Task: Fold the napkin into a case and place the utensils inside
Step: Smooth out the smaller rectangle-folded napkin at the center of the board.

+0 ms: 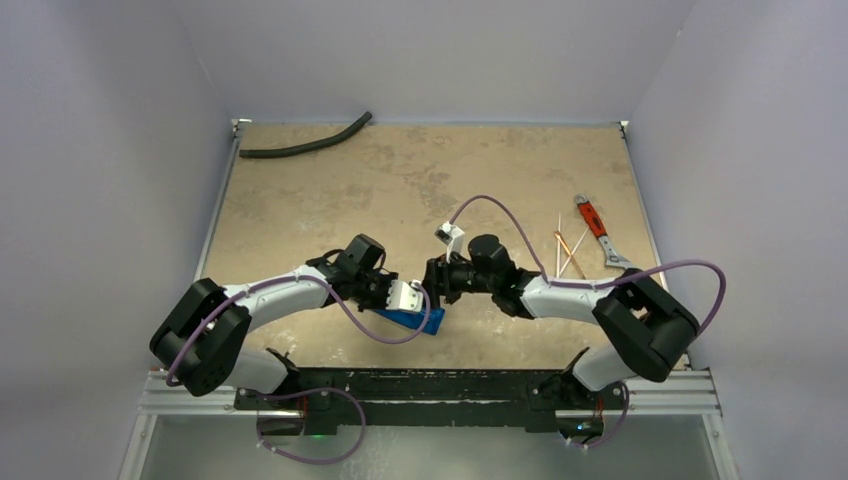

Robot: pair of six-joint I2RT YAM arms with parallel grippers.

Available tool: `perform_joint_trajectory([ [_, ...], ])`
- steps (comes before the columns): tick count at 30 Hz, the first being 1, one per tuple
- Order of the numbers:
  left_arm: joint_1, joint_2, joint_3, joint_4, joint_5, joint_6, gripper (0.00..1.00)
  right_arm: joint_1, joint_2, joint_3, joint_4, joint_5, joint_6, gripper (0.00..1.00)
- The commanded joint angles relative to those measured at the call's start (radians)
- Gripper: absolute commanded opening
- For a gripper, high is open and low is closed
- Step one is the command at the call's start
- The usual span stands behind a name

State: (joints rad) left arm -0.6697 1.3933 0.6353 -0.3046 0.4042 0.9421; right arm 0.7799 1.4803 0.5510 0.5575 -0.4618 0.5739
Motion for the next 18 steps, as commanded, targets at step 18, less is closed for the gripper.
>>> perform_joint_trajectory([
  [18, 0.002, -0.012, -0.016, -0.001, 0.005, -0.014, 0.00, 0.052, 0.115, 0.035, -0.009, -0.033, 0.045, 0.61],
])
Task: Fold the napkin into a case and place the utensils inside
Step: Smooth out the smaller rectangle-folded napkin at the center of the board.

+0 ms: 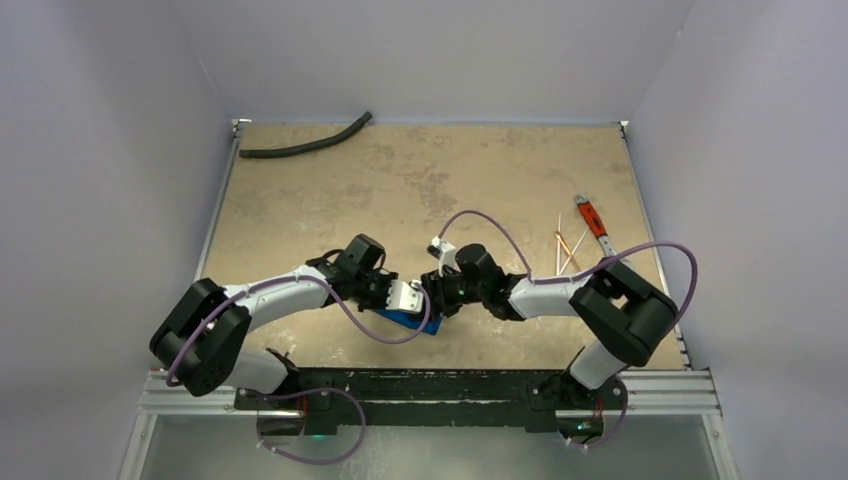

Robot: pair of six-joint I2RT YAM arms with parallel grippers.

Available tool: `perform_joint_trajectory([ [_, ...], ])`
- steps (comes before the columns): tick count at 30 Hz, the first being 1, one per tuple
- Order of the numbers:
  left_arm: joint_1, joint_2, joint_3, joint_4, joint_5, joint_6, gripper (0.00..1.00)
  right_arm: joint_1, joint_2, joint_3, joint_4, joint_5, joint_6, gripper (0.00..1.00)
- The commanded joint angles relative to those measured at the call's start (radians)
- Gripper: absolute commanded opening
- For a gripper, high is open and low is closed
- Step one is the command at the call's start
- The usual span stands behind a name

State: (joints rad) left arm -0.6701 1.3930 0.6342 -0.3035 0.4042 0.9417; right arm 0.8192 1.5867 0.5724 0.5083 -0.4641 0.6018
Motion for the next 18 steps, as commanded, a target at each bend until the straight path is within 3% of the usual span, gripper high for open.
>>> perform_joint_trajectory([
  [1, 0.003, -0.012, -0.016, -0.001, 0.005, -0.014, 0.00, 0.015, 0.015, 0.013, 0.041, -0.037, 0.017, 0.60],
  [8, 0.003, -0.011, -0.015, 0.005, 0.007, -0.015, 0.00, 0.017, 0.038, 0.034, 0.046, -0.042, 0.006, 0.49],
  [12, 0.002, -0.012, -0.013, 0.004, 0.009, -0.014, 0.00, 0.017, 0.072, 0.050, 0.052, -0.027, -0.005, 0.30],
  [18, 0.003, -0.018, 0.011, -0.031, 0.013, -0.016, 0.00, 0.018, 0.074, 0.051, 0.052, 0.009, -0.021, 0.11],
])
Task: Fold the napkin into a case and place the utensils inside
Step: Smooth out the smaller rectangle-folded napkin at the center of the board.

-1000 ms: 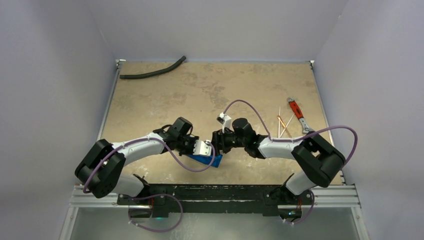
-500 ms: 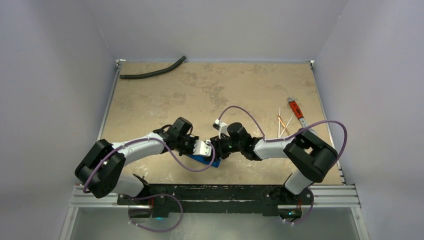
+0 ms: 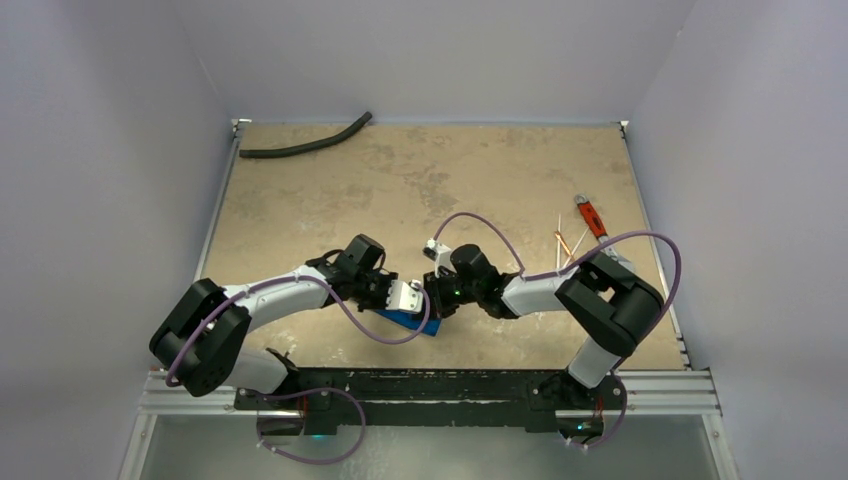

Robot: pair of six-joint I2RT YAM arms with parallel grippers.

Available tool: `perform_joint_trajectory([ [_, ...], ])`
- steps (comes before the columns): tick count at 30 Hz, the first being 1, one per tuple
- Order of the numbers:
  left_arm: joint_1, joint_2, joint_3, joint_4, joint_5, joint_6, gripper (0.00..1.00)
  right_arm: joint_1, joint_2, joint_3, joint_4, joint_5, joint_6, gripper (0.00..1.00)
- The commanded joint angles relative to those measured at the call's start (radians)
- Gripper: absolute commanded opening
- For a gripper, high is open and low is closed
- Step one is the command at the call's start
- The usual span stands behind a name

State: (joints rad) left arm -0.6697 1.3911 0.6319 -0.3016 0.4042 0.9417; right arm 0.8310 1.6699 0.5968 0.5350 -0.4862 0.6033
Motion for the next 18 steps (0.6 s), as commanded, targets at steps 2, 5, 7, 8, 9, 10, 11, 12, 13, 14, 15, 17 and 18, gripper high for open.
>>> perform_joint_trajectory([
  [2, 0.002, -0.017, 0.051, -0.072, 0.012, -0.026, 0.00, 0.006, -0.014, 0.020, 0.012, 0.044, -0.039, 0.08],
  [5, 0.002, -0.021, 0.129, -0.129, 0.003, -0.063, 0.00, 0.006, -0.015, 0.011, 0.005, 0.049, -0.064, 0.05],
  [7, 0.001, -0.037, 0.154, -0.127, -0.007, -0.077, 0.00, 0.006, -0.012, 0.009, 0.008, 0.043, -0.072, 0.03],
  [8, 0.002, -0.046, 0.149, -0.114, -0.015, -0.072, 0.00, 0.006, -0.010, 0.009, 0.006, 0.042, -0.076, 0.02],
  [9, 0.002, -0.054, 0.135, -0.093, -0.022, -0.065, 0.00, 0.005, -0.007, 0.011, 0.005, 0.037, -0.079, 0.02],
  [10, 0.001, -0.056, 0.126, -0.072, -0.027, -0.059, 0.00, 0.006, -0.003, 0.014, 0.005, 0.033, -0.082, 0.01],
  [11, 0.002, -0.054, 0.118, -0.049, -0.032, -0.057, 0.00, 0.006, -0.001, 0.016, 0.002, 0.030, -0.084, 0.01],
  [12, 0.002, -0.046, 0.112, -0.023, -0.033, -0.056, 0.00, 0.006, -0.001, 0.017, 0.001, 0.029, -0.086, 0.00],
  [13, 0.002, -0.034, 0.108, -0.001, -0.033, -0.056, 0.00, 0.006, -0.002, 0.017, -0.002, 0.026, -0.087, 0.00],
  [14, 0.002, -0.021, 0.105, 0.019, -0.033, -0.052, 0.00, 0.006, -0.005, 0.018, -0.005, 0.024, -0.088, 0.00],
  [15, 0.002, -0.006, 0.104, 0.037, -0.033, -0.047, 0.00, 0.006, -0.008, 0.018, -0.009, 0.022, -0.090, 0.00],
  [17, 0.001, 0.014, 0.094, 0.073, -0.038, -0.033, 0.00, 0.006, -0.015, 0.016, -0.015, 0.018, -0.091, 0.00],
  [18, 0.001, 0.021, 0.088, 0.086, -0.040, -0.021, 0.00, 0.006, -0.017, 0.014, -0.016, 0.016, -0.088, 0.00],
])
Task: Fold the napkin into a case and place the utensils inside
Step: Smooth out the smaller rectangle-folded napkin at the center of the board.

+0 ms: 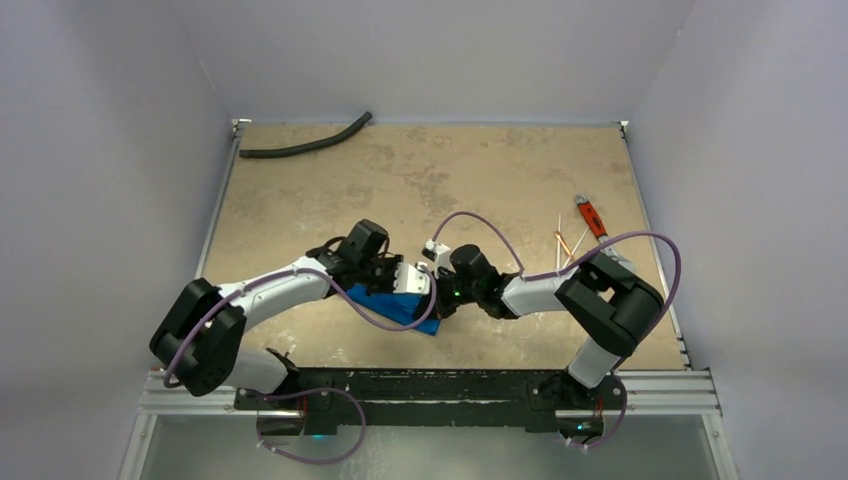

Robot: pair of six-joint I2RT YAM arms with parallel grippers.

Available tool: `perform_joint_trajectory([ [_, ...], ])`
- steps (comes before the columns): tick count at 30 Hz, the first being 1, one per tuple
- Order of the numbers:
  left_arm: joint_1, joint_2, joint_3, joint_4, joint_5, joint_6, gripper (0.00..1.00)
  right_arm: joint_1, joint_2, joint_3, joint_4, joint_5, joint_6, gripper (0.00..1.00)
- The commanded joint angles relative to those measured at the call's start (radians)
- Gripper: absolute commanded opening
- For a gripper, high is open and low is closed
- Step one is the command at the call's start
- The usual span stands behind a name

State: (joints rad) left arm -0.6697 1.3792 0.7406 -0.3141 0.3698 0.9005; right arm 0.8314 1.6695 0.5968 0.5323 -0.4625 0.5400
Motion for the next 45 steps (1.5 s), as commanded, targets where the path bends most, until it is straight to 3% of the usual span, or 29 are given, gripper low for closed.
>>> perform_joint_trajectory([
  [1, 0.001, 0.041, -0.027, 0.107, -0.007, 0.034, 0.00, 0.006, -0.020, 0.012, -0.013, -0.010, -0.025, 0.00],
  [19, 0.002, 0.091, -0.098, 0.116, -0.020, 0.188, 0.00, 0.006, -0.019, 0.009, 0.007, -0.067, -0.011, 0.00],
  [33, 0.000, 0.099, -0.101, 0.029, 0.046, 0.228, 0.00, -0.044, -0.024, 0.095, -0.080, -0.097, -0.081, 0.00],
  [45, -0.004, 0.085, -0.082, -0.016, 0.068, 0.197, 0.00, -0.110, 0.015, 0.059, -0.083, -0.073, -0.120, 0.00],
])
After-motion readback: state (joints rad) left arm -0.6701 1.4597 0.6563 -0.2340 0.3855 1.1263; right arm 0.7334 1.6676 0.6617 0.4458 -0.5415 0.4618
